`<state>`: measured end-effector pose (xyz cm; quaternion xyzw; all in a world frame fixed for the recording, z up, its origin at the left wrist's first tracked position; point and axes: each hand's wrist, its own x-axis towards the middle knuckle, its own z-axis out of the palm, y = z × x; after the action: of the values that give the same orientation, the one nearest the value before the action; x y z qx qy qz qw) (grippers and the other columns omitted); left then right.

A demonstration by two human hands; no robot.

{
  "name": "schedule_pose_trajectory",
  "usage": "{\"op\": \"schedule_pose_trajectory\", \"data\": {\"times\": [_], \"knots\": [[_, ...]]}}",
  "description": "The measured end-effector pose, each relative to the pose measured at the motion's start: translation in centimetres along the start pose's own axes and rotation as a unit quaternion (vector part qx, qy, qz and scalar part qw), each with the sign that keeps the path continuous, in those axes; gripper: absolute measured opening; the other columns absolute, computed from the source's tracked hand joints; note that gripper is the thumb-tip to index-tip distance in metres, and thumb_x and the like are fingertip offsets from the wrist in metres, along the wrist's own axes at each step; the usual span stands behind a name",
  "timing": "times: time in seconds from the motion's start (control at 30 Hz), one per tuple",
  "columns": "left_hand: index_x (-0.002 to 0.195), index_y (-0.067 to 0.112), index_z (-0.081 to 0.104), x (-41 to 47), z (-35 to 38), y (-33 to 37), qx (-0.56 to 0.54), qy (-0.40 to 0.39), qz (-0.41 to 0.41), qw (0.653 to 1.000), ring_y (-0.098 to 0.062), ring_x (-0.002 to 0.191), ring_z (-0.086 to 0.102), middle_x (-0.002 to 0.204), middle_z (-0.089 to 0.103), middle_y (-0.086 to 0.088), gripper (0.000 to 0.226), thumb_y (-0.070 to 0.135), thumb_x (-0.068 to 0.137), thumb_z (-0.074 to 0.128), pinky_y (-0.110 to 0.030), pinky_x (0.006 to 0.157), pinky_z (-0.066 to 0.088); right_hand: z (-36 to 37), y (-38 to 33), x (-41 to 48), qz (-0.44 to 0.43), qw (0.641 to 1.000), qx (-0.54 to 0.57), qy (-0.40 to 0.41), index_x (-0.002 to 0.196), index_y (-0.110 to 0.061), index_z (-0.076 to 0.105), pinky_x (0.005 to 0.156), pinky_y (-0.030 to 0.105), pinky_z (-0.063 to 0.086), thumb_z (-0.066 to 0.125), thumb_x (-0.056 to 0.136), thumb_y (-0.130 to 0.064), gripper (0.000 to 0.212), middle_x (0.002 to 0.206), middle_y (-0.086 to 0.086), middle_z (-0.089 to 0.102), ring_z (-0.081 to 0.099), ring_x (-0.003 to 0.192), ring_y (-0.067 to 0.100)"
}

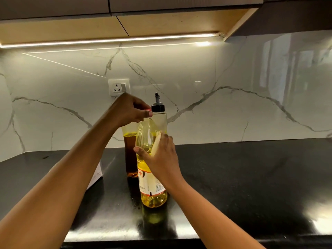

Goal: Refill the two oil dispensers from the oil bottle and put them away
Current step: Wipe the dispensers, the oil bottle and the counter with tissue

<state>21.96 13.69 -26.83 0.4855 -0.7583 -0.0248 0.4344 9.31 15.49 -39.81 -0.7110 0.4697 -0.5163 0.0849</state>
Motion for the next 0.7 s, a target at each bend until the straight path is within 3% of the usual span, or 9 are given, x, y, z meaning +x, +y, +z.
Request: {"op": "schedule_pose_trajectory", "data": {"times": [0.07, 0.17, 0.27, 0.37, 0.47, 0.57, 0.63, 0.7], "knots": [[0.104, 0.01, 0.072, -0.2, 0.0, -0.3, -0.038, -0.01, -0.005, 0.999, -0.01, 0.074, 0.07, 0.088, 0.072, -0.004, 0.028, 0.021, 0.079, 0.075, -0.015, 0.062, 0.057, 0.3, 2.1, -2.3, 0.06, 0.989, 0.107, -0.077, 0.136, -0.028, 0.032, 0.092, 0.026, 0.041, 0.048, 0.079, -0.07, 0.073, 0.131, -0.006, 0.04, 0.044, 0.121, 0.011], [0.108, 0.01, 0.07, -0.6, -0.2, -0.7, -0.068, -0.013, -0.01, 0.998, -0.013, 0.079, 0.069, 0.091, 0.071, -0.003, 0.027, 0.017, 0.081, 0.072, -0.017, 0.065, 0.058, 1.1, 4.6, -5.8, 0.19, 0.94, 0.201, -0.202, 0.138, -0.031, 0.032, 0.098, 0.029, 0.039, 0.041, 0.076, -0.074, 0.076, 0.136, -0.006, 0.043, 0.047, 0.123, 0.014], [0.108, 0.011, 0.07, -0.7, -0.1, -0.9, -0.102, -0.015, -0.015, 0.995, -0.017, 0.083, 0.069, 0.092, 0.07, -0.003, 0.027, 0.015, 0.081, 0.072, -0.022, 0.068, 0.059, 1.1, 4.1, -5.0, 0.256, 0.885, 0.315, -0.228, 0.13, -0.031, 0.041, 0.106, 0.04, 0.035, 0.036, 0.077, -0.077, 0.071, 0.132, -0.008, 0.052, 0.048, 0.125, 0.018], [0.106, 0.014, 0.07, -0.7, -0.1, -0.9, -0.121, -0.021, -0.024, 0.992, -0.017, 0.083, 0.069, 0.093, 0.071, -0.003, 0.025, 0.015, 0.081, 0.072, -0.022, 0.069, 0.059, -0.4, 1.3, -1.0, 0.211, 0.894, 0.348, -0.186, 0.138, -0.035, 0.039, 0.108, 0.054, 0.031, 0.025, 0.071, -0.084, 0.084, 0.14, 0.001, 0.049, 0.045, 0.13, 0.027], [0.106, 0.015, 0.07, -0.6, -0.3, -1.1, -0.128, -0.036, -0.027, 0.991, -0.012, 0.082, 0.068, 0.092, 0.07, 0.0, 0.024, 0.013, 0.082, 0.071, -0.019, 0.066, 0.058, -2.5, -2.2, 3.1, 0.128, 0.915, 0.352, -0.149, 0.141, -0.028, 0.038, 0.105, 0.051, 0.038, 0.019, 0.089, -0.067, 0.067, 0.138, 0.011, 0.049, 0.048, 0.126, 0.03], [0.107, 0.016, 0.069, -0.7, -0.6, -1.2, -0.143, -0.053, -0.024, 0.988, -0.011, 0.081, 0.068, 0.093, 0.069, 0.001, 0.024, 0.01, 0.083, 0.069, -0.019, 0.067, 0.057, -2.6, -3.0, 4.2, 0.069, 0.952, 0.268, -0.132, 0.141, -0.025, 0.039, 0.106, 0.05, 0.037, 0.014, 0.089, -0.067, 0.071, 0.139, 0.011, 0.048, 0.047, 0.127, 0.028], [0.109, 0.016, 0.069, -0.8, -0.7, -1.4, -0.162, -0.062, -0.025, 0.985, -0.01, 0.081, 0.068, 0.094, 0.07, 0.001, 0.026, 0.007, 0.084, 0.068, -0.018, 0.066, 0.057, -1.7, -0.8, 2.3, 0.099, 0.95, 0.252, -0.154, 0.138, -0.026, 0.043, 0.107, 0.05, 0.035, 0.013, 0.086, -0.072, 0.075, 0.137, 0.008, 0.052, 0.047, 0.126, 0.026], [0.109, 0.016, 0.068, -0.9, -0.8, -1.5, -0.173, -0.07, -0.02, 0.982, -0.008, 0.08, 0.069, 0.097, 0.07, 0.0, 0.027, 0.005, 0.085, 0.066, -0.016, 0.065, 0.056, -0.9, 2.3, -1.0, 0.206, 0.921, 0.258, -0.206, 0.131, -0.027, 0.051, 0.107, 0.045, 0.035, 0.011, 0.089, -0.067, 0.07, 0.134, 0.006, 0.055, 0.048, 0.126, 0.025]]}}
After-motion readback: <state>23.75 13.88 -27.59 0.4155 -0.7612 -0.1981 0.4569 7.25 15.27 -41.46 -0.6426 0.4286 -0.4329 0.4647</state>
